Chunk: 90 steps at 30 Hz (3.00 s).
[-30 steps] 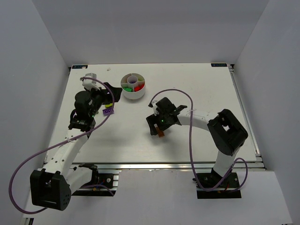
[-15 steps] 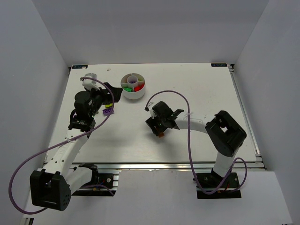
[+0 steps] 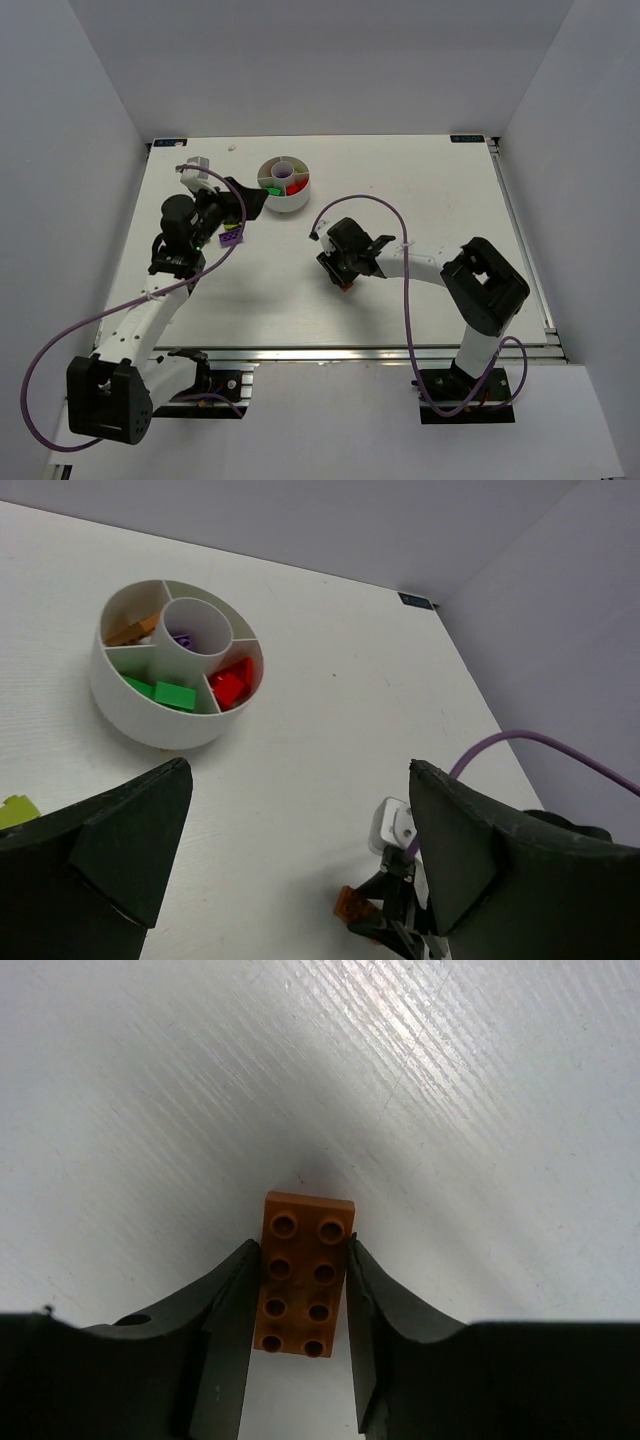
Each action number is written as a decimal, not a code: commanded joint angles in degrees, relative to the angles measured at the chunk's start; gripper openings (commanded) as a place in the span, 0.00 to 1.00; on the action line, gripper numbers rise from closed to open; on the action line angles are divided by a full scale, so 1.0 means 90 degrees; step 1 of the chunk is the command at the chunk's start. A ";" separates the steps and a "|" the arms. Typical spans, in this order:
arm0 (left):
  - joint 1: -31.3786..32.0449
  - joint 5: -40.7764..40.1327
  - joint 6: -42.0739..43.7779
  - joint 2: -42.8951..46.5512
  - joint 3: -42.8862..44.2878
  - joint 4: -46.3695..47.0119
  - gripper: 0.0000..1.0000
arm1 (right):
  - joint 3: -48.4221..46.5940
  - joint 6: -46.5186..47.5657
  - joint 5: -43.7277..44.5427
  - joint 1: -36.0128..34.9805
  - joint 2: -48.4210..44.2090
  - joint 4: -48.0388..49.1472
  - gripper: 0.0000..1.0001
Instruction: Sort the legos into containers by color
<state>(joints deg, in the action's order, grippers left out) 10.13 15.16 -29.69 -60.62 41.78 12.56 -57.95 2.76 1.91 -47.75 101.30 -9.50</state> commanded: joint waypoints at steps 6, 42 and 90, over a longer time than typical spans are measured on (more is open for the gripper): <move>0.0192 0.1605 -0.0236 -0.0402 -0.0140 0.0850 0.96 | 0.0053 0.0571 -0.0037 0.0012 0.0044 -0.0674 0.00; 0.2087 0.3413 -0.0011 -0.2024 0.0133 0.0832 0.83 | 0.1556 0.2300 -0.2195 0.0491 -0.4097 0.1416 0.00; 0.2497 0.4117 0.0525 -0.2659 0.0670 -0.0086 0.00 | 0.1684 0.2574 -0.1072 -0.0086 -0.3931 0.1768 0.42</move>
<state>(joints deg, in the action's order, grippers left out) 31.86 49.17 -28.62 -85.10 46.28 14.70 -42.17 25.96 -10.41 -48.88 65.80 1.91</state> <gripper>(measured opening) 0.318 0.423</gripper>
